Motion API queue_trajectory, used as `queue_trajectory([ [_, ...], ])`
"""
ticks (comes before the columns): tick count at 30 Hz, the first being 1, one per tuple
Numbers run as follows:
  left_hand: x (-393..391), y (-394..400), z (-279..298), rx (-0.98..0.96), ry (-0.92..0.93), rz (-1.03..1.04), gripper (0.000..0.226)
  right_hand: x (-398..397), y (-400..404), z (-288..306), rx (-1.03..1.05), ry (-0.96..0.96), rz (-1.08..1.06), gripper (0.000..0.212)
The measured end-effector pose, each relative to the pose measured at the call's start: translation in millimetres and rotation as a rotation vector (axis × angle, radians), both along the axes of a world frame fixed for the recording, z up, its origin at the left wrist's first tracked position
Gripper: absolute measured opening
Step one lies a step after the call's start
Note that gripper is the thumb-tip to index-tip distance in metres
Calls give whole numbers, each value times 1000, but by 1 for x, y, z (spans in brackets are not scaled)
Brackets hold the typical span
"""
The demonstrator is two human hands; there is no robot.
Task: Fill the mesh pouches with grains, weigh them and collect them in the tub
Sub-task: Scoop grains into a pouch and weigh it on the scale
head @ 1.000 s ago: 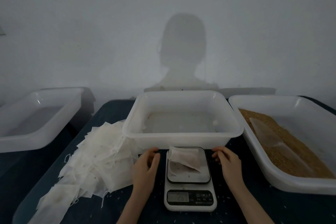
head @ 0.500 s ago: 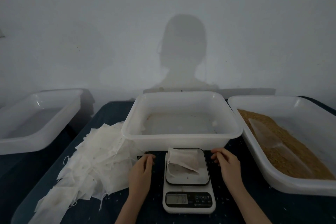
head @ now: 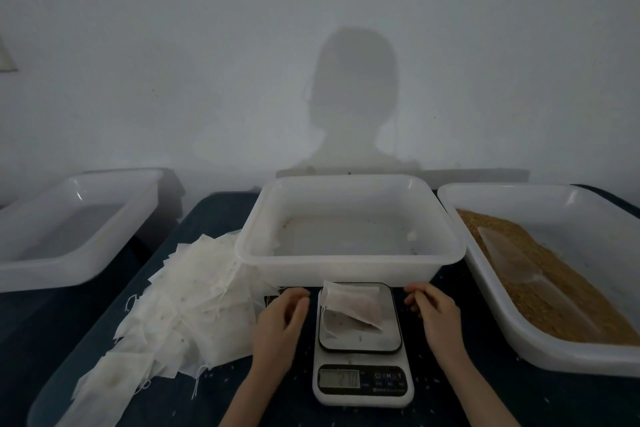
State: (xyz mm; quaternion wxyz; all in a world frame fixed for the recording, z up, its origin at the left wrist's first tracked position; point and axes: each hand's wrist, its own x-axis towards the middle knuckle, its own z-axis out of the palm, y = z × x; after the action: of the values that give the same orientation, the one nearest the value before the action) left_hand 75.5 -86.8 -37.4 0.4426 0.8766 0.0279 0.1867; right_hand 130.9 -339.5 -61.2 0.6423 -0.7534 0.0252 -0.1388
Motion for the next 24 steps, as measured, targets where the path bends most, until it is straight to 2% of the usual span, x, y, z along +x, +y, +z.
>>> queue_trajectory([
  [3,3,-10,17,128,47,-175,14,-1,0,1,-6,4,4,30],
  [6,16,-21,35,289,71,-220,13,-1,0,2,-5,7,3,30],
  [14,47,-45,88,340,-59,-350,10,0,1,4,9,30,-5,31],
  [17,68,-47,117,283,-77,-308,14,1,1,4,19,39,-7,31],
  [21,97,-36,140,123,-76,-117,14,0,0,3,8,26,-7,31],
  [24,108,-29,136,146,-56,19,15,0,1,2,4,31,-3,32],
])
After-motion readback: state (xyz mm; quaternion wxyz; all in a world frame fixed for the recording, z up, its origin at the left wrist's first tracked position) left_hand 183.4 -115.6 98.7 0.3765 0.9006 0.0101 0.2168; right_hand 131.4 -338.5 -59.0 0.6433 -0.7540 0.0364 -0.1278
